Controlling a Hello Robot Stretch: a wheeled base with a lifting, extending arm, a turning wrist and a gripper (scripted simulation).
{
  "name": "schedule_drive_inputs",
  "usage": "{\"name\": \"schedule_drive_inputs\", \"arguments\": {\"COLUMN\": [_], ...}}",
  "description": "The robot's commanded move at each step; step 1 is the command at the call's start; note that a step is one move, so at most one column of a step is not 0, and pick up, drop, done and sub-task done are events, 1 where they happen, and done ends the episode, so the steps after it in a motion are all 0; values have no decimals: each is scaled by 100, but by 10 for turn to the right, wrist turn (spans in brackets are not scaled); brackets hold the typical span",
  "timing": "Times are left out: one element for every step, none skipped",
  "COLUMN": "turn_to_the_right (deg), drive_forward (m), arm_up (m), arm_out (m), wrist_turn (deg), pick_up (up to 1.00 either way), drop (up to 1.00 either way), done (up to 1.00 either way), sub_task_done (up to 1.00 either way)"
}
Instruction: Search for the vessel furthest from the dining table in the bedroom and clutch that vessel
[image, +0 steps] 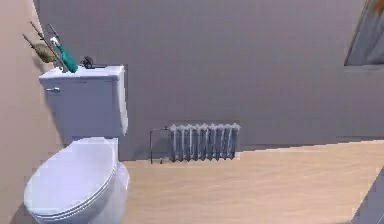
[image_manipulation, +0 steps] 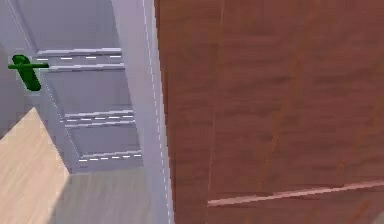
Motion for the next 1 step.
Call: {"name": "schedule_drive_inputs", "arguments": {"turn_to_the_right": [270], "drive_forward": [0], "arm_up": [0], "arm_out": [0], "wrist_turn": [0], "pick_up": [0], "drop": [0], "done": [0], "sub_task_done": [0]}}
